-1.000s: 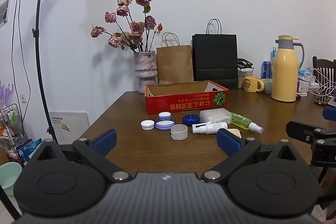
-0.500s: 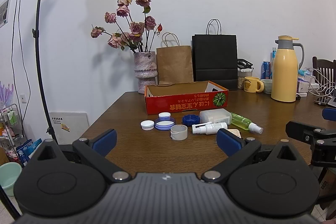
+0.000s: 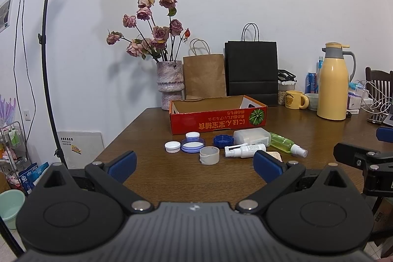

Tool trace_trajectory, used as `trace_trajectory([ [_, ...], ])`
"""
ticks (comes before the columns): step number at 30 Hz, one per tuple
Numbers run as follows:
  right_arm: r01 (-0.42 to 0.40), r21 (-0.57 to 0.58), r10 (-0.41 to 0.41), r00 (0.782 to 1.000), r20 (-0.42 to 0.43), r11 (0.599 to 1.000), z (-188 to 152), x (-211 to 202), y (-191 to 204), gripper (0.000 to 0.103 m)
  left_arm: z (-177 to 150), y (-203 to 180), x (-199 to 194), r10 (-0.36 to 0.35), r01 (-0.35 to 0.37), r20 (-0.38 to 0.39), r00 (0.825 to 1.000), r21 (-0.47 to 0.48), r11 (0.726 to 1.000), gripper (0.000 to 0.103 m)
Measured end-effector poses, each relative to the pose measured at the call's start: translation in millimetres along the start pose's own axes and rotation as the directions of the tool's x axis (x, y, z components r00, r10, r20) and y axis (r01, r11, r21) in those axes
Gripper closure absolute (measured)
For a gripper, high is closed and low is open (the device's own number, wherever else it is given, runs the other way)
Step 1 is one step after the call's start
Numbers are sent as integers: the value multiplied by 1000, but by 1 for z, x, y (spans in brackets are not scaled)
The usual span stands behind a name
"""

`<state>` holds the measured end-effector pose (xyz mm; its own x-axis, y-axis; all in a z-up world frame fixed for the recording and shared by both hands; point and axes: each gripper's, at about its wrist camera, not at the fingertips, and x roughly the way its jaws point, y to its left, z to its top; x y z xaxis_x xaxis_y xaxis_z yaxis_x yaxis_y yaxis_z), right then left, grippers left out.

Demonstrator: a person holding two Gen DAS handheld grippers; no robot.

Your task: Organize rigid objects

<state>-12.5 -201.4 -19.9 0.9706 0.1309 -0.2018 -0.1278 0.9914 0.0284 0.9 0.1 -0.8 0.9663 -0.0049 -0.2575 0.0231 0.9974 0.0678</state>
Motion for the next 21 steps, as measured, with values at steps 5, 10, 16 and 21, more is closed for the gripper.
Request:
trace_trajectory([
  [5, 0, -1, 0, 1000, 1, 1000, 0, 1, 0, 0, 1, 0, 2, -1, 1, 1, 1000, 2, 1000, 0],
  [10, 0, -1, 0, 1000, 2, 1000, 0, 1, 0, 0, 0, 0, 0, -1, 1, 3, 1000, 2, 1000, 0],
  [16, 0, -2, 0, 1000, 2, 1000, 0, 1, 0, 0, 6, 0, -2, -1, 1, 6, 1000, 0, 1000, 0],
  [21, 1, -2, -1, 1000, 3, 1000, 0, 1, 0, 0, 6, 0, -2, -2, 2, 6, 1000, 0, 1000, 0],
])
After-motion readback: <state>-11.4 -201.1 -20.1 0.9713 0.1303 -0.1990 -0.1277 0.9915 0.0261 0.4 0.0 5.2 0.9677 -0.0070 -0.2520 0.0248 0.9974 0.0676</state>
